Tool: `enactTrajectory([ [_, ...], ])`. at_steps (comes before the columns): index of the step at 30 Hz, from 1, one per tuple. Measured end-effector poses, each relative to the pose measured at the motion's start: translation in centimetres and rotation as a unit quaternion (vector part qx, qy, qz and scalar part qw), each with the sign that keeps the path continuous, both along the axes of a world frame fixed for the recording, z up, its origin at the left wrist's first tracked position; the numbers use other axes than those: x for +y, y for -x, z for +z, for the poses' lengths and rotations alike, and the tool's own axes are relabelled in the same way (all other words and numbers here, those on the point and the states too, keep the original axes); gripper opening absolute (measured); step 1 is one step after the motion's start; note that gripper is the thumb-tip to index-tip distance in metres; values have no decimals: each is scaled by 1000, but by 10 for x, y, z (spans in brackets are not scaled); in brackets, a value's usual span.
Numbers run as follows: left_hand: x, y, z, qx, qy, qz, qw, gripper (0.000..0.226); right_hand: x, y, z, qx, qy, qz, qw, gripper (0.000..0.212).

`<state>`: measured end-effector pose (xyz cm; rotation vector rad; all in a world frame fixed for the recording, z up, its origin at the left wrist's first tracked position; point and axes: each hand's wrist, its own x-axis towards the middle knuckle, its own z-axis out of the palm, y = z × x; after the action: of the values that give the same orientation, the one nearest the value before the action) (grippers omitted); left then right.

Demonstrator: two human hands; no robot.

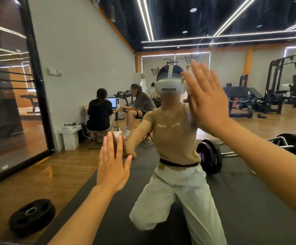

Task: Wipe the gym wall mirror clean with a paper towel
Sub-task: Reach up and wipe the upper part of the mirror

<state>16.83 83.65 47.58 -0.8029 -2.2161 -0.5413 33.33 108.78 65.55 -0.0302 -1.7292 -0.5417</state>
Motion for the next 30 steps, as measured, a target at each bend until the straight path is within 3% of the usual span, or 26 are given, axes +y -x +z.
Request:
enactTrajectory([
  [2,2,0,-1,-3,-5,-1,1000,78,9,-9,14,3,56,20,998,52],
  [4,5,-1,-1,-4,-10,2,1000,78,11,-9,0,-10,39,37,998,50],
  [9,16,-19,2,-68,-70,-24,995,76,11,-3,-89,-76,-9,49,996,47],
  [12,26,-38,-6,-46,-78,-55,994,72,8,-11,-149,-124,-33,70,989,48],
  [14,36,-49,-15,-29,-60,-73,995,72,13,-16,-192,-196,-81,66,975,57],
  [18,55,-64,-26,-2,-44,-81,996,70,30,-34,-238,-323,-164,-12,932,105],
  [19,57,-66,-28,7,-36,-82,996,70,31,-35,-234,-311,-175,-11,934,103],
  [22,60,-69,-34,18,-20,-89,996,69,29,-29,-192,-212,-155,25,965,72],
  [24,61,-71,-37,22,-12,-85,996,68,24,-24,-144,-129,-87,28,987,61],
  [26,65,-74,-40,17,-6,-85,996,67,22,-22,-92,-36,-7,5,999,64],
  [30,69,-76,-41,0,-7,-95,995,67,31,-30,-13,74,138,40,987,55],
])
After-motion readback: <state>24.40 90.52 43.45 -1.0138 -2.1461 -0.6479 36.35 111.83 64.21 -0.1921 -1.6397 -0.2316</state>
